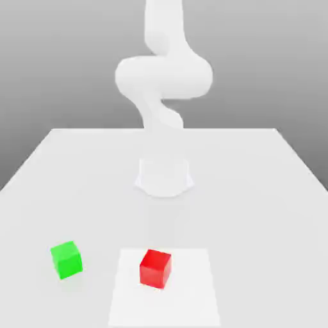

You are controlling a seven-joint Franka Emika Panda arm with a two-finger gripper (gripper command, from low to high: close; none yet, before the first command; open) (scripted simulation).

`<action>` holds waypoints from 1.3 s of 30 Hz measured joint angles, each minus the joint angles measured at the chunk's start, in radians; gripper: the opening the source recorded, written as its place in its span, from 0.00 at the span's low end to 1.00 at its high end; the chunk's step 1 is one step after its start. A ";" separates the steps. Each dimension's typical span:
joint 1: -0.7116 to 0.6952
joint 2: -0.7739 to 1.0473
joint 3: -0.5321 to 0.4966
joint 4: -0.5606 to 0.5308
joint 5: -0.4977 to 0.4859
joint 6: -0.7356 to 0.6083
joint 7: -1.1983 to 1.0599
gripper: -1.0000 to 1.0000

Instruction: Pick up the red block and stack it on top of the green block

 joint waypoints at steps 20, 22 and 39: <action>-0.022 0.738 -0.012 -0.404 -0.013 0.441 0.253 0.50; -0.020 0.808 -0.013 -0.402 -0.019 0.499 0.261 0.50; -0.026 0.771 -0.006 -0.411 -0.024 0.467 0.267 0.00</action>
